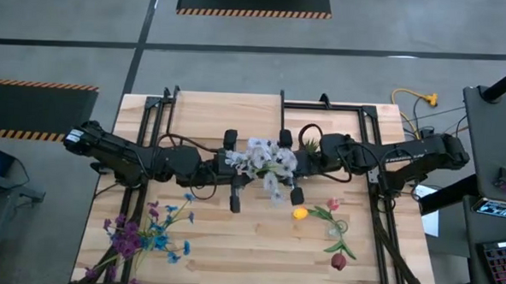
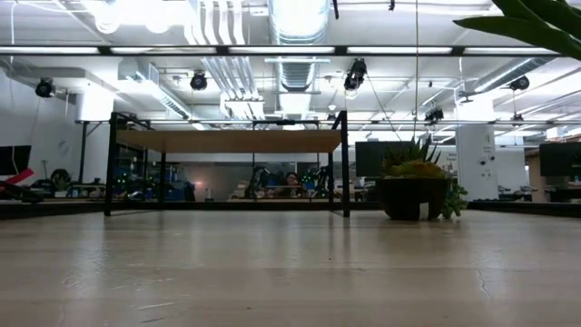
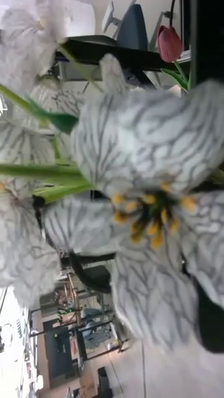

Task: Pick and place flowers into a vace then onto a shelf
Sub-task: Put the white flowers into the right transparent vase

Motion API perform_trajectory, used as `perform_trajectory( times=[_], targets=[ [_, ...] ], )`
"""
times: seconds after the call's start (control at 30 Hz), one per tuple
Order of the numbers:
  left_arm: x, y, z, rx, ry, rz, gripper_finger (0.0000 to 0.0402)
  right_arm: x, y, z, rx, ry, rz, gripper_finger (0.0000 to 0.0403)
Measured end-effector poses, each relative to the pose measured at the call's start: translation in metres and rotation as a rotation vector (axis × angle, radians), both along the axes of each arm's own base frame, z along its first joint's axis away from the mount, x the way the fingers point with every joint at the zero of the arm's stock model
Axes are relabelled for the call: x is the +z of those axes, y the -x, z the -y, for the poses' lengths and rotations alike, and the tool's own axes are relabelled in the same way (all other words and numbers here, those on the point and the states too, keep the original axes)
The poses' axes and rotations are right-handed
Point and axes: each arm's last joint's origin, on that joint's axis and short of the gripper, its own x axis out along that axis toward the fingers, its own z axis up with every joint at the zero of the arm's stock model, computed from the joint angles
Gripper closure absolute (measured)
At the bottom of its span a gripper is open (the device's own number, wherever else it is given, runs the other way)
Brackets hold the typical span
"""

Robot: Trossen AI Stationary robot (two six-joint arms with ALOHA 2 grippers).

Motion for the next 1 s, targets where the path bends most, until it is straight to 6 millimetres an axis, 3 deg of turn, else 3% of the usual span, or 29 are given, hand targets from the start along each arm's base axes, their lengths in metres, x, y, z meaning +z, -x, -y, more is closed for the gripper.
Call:
perform_trajectory(
  times=[0.13,0.43,0.67,1.0],
  targets=[
    [0.0,0.0,0.0,0.001,-0.001,0.001,0.0389,0.002,0.004,0.0,0.0,-0.033,-0.012,0.0381],
    [0.004,0.019,-0.005,-0.024,-0.054,-0.089,0.0262,0.018,0.035,-0.002,-0.071,-0.028,-0.052,0.0393],
    [0.013,0.052,-0.015,-0.026,0.052,-0.155,0.0226,0.034,0.09,-0.006,-0.14,-0.027,-0.02,0.0394],
    [-0.011,0.075,-0.02,-0.028,0.117,-0.198,0.0225,0.023,0.18,-0.004,-0.299,-0.134,0.014,0.0394]
  ],
)
